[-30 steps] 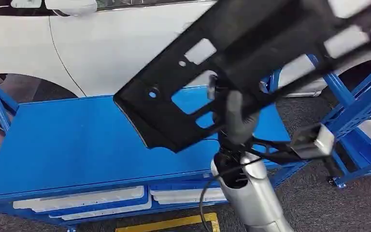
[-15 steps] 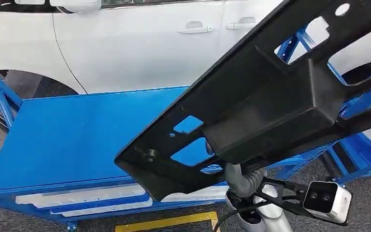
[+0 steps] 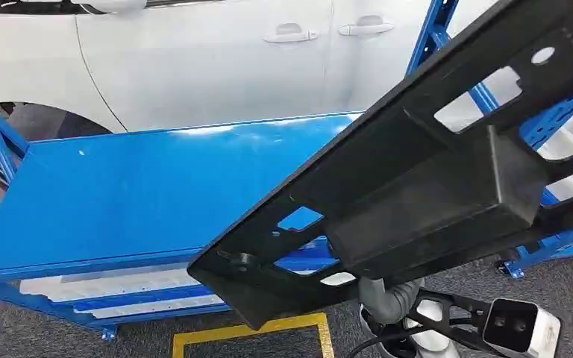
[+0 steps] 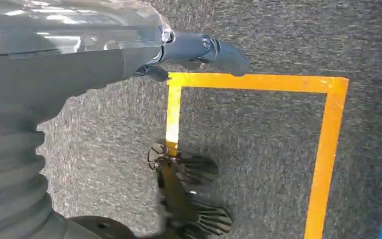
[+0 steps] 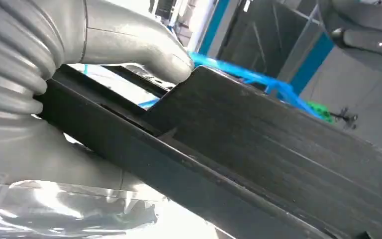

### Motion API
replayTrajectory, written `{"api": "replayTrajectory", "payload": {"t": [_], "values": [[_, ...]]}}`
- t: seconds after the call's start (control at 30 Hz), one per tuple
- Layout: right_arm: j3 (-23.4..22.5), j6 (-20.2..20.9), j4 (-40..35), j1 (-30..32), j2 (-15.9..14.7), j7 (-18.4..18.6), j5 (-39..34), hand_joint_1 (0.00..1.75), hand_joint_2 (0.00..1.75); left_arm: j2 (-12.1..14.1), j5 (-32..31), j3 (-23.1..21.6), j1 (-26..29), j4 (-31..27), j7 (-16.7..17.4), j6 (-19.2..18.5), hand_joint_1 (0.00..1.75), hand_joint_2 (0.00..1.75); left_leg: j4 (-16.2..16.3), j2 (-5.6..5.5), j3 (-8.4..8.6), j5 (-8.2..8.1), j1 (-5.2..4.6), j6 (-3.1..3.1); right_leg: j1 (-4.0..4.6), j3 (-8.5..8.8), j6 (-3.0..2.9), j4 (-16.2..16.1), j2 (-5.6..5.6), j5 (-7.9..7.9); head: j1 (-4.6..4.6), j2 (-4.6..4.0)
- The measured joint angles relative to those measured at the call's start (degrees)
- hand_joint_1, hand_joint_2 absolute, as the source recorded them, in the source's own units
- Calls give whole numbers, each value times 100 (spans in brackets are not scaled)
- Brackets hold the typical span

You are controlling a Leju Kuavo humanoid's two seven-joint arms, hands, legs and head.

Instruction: Take the parts from the cabinet and place them on the table.

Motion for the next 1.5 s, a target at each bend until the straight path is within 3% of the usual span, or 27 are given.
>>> {"api": "replayTrajectory", "payload": {"t": [0.1, 0.17, 0.27, 0.3, 0.33, 0.4, 0.47, 0.5, 0.53, 0.63, 0.67, 0.7, 0.77, 0.8, 0.83, 0.9, 0.97, 1.03, 1.07, 1.13, 1.17, 1.23, 1.3, 1.33, 1.4, 1.47, 1.5], "values": [[-20, 156, -4, 26, -7, 0, -26, 175, 175, 6, 22, 0, 3, 0, 31, 35, 0, 175, -14, 1, -51, 147, -72, 53, -62, 1, 101, -31, -23, 101, 0, 0], [-66, 215, -2, 31, -9, 0, -28, 175, 175, 2, 31, 0, 16, 2, 53, 46, 0, 175, -134, 45, -101, 359, 3, 88, -61, -41, 163, -25, -4, 95, 2, 0], [-127, 256, -7, 33, -13, 0, 2, 175, 175, 2, 22, 0, 7, 2, 81, 89, 0, 175, -152, 56, -326, 558, 6, 143, -107, -325, 260, 896, -2, -903, 2, 0], [-136, 252, -7, 35, -15, 0, 11, 175, 175, 2, 17, 0, 12, 2, 96, 101, 0, 175, -142, 61, -419, 622, 6, 135, -125, -429, 290, 1349, -4, -1134, 2, 0], [-140, 234, -7, 35, -17, 0, 22, 175, 175, 2, 15, 0, 15, 2, 110, 101, 0, 175, -132, 66, -512, 682, 11, 123, -145, -461, 317, 1659, -5, -1187, 2, 0], [-142, 215, -7, 34, -20, 0, 39, 175, 175, -2, -2, 0, 17, 2, 136, 103, 0, 175, -92, 69, -689, 785, 35, 81, -187, -148, 360, 1484, -9, -889, 2, 0], [-142, 151, -7, 8, -20, 0, 39, 175, 175, -5, -2, 0, 14, 2, 144, 107, 0, 175, 0, 67, -841, 848, 61, 25, -227, 520, 400, 596, -12, -615, 2, 0], [-142, 136, -7, -21, -20, 0, 39, 175, 175, 0, -2, 0, 17, 0, 144, 109, 0, 175, 67, 64, -904, 868, 53, -11, -256, 876, 408, 93, -7, -758, 2, 0], [-140, 125, -7, -41, -20, 0, 39, 175, 175, 0, -2, 0, 14, 0, 142, 111, 0, 175, 115, 55, -951, 897, 44, -46, -191, 960, 320, -67, 41, -812, -2, 0], [-140, 31, -2, -100, -35, 0, 4, 175, 175, 0, -2, 0, 24, 0, 136, 98, 0, 175, 56, 49, -955, 1039, 58, -178, -152, 859, 180, -37, 45, -738, 0, 0], [-140, 18, 0, -120, -39, 0, 2, 175, 175, -2, -4, 0, 31, 0, 136, 98, 0, 175, 77, 42, -990, 1024, 83, -206, -206, 804, 107, -81, 22, -655, 2, 0], [-138, 7, 6, -141, -42, 0, -2, 175, 175, -7, -11, 0, 42, 0, 134, 98, 0, 175, 200, 40, -1059, 782, 90, -226, -195, 738, 48, -80, 5, -587, 0, 0], [-138, 0, 4, -156, -42, 0, -9, 175, 175, -11, -17, 0, 41, 0, 138, 98, 0, 175, 945, 39, -1282, 43, 100, -257, -175, 576, -3, -78, 0, -454, 0, 0], [-138, -8, 4, -160, -44, 0, -26, 175, 175, -11, -17, 0, 37, 0, 138, 98, 0, 175, 1406, 39, -1390, -216, 101, -275, -155, 489, -13, -75, -4, -387, 0, 0], [-138, -30, 11, -173, -48, 0, -39, 175, 175, -11, -20, 0, 36, 0, 138, 98, 0, 175, 1756, 39, -1432, -304, 101, -281, -140, 401, -17, -69, -7, -320, 0, 0], [-138, -94, 35, -218, -72, 0, -94, 175, 175, -18, -44, -4, 33, 0, 138, 98, 0, 175, 1800, 39, -1237, -31, 100, -255, -113, 237, -10, -60, -7, -199, 0, 0], [-131, -210, 61, -319, -116, 0, -151, 175, 175, -20, -85, -31, 22, 0, 138, 98, 0, 175, 1017, 34, -603, 312, 85, -166, -83, 87, 9, -56, 0, -75, 0, 0], [-116, -325, 70, -417, -172, 0, -212, 175, 175, -4, -102, -65, -17, -2, 136, 100, 0, 175, -80, 24, 173, 69, 0, -40, -53, 34, 62, -37, -3, 12, 0, 0], [-97, -373, 81, -450, -196, 0, -236, 175, 175, -2, -105, -83, -33, -2, 138, 100, 0, 175, -99, 19, 178, 81, -2, -71, -78, 39, 101, -62, -25, 76, 0, 2], [-62, -457, 107, -520, -266, 0, -305, 175, 175, -2, -109, -98, -32, -4, 136, 103, 0, 175, -122, 20, 89, 158, -56, 0, -121, 27, 178, -105, -34, 194, 0, 0], [-44, -531, 118, -528, -315, 2, -363, 175, 175, -5, -111, -101, -23, -2, 140, 109, 0, 175, -211, 29, 35, 272, -7, 47, -79, 6, 226, -133, -22, 248, 2, 0], [-3, -627, 133, -546, -417, 0, -428, 175, 175, -9, -114, -111, -37, -2, 140, 114, 0, 175, -243, 75, -96, 440, 14, 131, -109, -152, 264, 188, -6, -305, 0, 0], [35, -686, 153, -550, -490, 7, -426, 175, 175, -11, -120, -120, -31, -2, 140, 118, 0, 175, -233, 77, -277, 586, 6, 140, -136, -346, 314, 1014, -8, -976, 0, 0], [46, -703, 168, -549, -535, 4, -448, 175, 175, -11, -118, -122, -30, -2, 144, 124, 0, 175, -218, 78, -383, 654, 5, 135, -146, -421, 339, 1431, -9, -1115, 0, 0], [70, -745, 199, -549, -608, 7, -498, 175, 175, -16, -87, -120, -27, -2, 155, 155, 0, 175, -152, 80, -598, 767, 11, 113, -169, -289, 369, 1641, -10, -852, 0, 0], [109, -758, 240, -557, -656, 4, -588, 175, 175, -31, -68, -120, -23, -2, 166, 216, 0, 175, -59, 79, -798, 847, 23, 74, -190, 252, 374, 996, -14, -460, 0, 0], [122, -762, 267, -573, -673, 7, -621, 175, 175, -35, -63, -120, -24, -2, 169, 227, 0, 175, 0, 76, -876, 864, 23, 50, -198, 646, 363, 471, -22, -487, 0, 0]]}}
